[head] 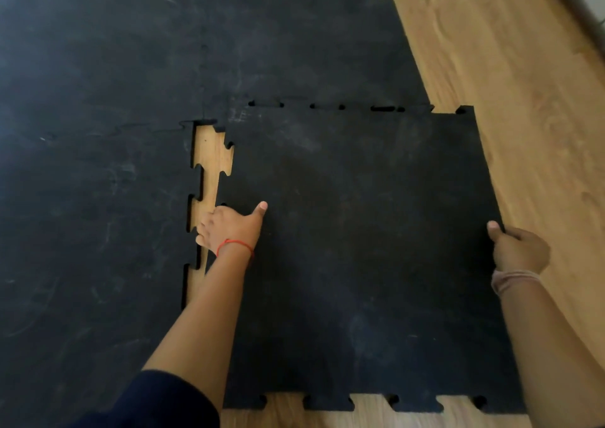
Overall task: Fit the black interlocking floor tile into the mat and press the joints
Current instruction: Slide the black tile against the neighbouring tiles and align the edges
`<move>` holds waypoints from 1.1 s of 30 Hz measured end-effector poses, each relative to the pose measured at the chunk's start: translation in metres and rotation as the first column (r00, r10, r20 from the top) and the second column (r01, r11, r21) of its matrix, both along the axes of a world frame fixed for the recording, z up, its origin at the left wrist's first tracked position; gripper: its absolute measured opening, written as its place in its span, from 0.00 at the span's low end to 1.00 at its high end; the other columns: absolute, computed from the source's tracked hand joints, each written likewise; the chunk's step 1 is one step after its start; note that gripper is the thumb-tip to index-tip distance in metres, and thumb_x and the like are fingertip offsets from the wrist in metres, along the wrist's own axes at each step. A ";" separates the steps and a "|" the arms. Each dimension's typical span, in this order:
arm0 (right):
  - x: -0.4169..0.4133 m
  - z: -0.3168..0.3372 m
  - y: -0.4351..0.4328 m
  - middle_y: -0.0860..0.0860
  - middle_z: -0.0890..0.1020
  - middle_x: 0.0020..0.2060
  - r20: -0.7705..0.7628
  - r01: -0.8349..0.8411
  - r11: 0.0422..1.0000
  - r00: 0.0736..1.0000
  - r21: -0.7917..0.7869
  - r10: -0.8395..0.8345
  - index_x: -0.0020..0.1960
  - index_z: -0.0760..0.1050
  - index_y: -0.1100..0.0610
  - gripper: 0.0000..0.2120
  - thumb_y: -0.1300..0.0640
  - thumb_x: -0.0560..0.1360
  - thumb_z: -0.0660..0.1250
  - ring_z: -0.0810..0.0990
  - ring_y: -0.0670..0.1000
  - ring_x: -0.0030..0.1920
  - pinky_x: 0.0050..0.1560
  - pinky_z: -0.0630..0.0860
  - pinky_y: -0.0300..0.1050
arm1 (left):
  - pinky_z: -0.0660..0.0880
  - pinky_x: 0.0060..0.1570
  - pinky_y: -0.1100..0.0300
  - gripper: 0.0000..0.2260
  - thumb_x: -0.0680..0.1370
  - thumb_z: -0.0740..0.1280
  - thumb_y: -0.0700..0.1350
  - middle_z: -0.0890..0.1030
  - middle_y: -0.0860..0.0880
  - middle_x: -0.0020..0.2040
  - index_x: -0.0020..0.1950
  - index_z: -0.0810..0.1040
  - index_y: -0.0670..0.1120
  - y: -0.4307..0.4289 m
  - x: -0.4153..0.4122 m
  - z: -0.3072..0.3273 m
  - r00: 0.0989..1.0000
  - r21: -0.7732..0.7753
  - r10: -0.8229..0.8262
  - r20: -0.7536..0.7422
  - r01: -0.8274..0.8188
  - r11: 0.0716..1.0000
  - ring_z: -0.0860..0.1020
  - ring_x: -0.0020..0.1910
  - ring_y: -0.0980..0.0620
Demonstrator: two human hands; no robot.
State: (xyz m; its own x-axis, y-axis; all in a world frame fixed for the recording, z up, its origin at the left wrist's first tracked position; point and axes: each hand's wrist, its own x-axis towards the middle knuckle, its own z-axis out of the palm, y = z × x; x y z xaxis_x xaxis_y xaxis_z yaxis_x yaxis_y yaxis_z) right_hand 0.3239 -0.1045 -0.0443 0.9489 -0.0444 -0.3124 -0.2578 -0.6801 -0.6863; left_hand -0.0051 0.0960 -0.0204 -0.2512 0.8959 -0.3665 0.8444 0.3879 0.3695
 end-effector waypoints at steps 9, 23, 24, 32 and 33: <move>-0.001 0.008 0.006 0.59 0.76 0.42 -0.062 -0.148 0.959 0.989 -0.240 0.137 0.53 0.76 0.64 0.19 0.46 0.76 0.63 0.74 0.59 0.42 0.44 0.70 0.51 | 0.60 0.65 0.44 0.27 0.74 0.64 0.55 0.69 0.35 0.65 0.63 0.66 0.35 0.004 0.000 -0.003 0.993 -0.045 0.103 0.058 -0.101 0.994 0.64 0.65 0.36; -0.019 0.006 0.026 0.62 0.74 0.62 0.005 -0.262 0.939 0.963 -0.221 0.270 0.64 0.70 0.62 0.26 0.46 0.73 0.67 0.72 0.63 0.60 0.53 0.68 0.49 | 0.53 0.68 0.45 0.26 0.77 0.57 0.53 0.57 0.38 0.70 0.69 0.59 0.38 -0.060 -0.031 -0.018 0.998 0.206 -0.021 -0.053 0.032 0.978 0.55 0.69 0.39; -0.019 0.008 0.029 0.63 0.72 0.64 -0.019 -0.293 0.914 0.954 -0.281 0.300 0.66 0.68 0.62 0.28 0.45 0.73 0.66 0.71 0.65 0.61 0.57 0.69 0.52 | 0.50 0.70 0.45 0.28 0.78 0.55 0.54 0.55 0.39 0.73 0.71 0.55 0.38 -0.061 -0.030 -0.020 0.998 0.216 -0.043 -0.046 0.052 0.975 0.51 0.71 0.40; -0.007 0.022 0.059 0.66 0.75 0.57 -0.111 -0.352 0.856 0.935 -0.380 0.336 0.61 0.70 0.69 0.31 0.42 0.74 0.62 0.73 0.66 0.57 0.62 0.66 0.57 | 0.42 0.72 0.50 0.34 0.77 0.54 0.58 0.43 0.38 0.75 0.73 0.44 0.42 -0.029 -0.022 -0.020 0.982 0.330 -0.186 -0.022 0.183 0.926 0.42 0.74 0.43; -0.007 0.023 0.063 0.64 0.77 0.52 -0.116 -0.317 0.872 0.948 -0.372 0.296 0.59 0.70 0.70 0.31 0.42 0.73 0.64 0.75 0.66 0.54 0.60 0.67 0.55 | 0.42 0.72 0.50 0.34 0.77 0.53 0.59 0.44 0.39 0.76 0.73 0.43 0.43 -0.021 -0.023 -0.020 0.975 0.289 -0.221 -0.019 0.217 0.932 0.42 0.74 0.43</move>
State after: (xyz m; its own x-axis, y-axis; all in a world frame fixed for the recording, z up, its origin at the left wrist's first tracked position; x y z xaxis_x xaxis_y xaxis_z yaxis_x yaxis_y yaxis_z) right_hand 0.3174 -0.0417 -0.0212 0.9166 0.1198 -0.3814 -0.0226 -0.9370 -0.3487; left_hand -0.0277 0.0751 -0.0402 -0.0337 0.9956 -0.0871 0.8906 0.0694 0.4495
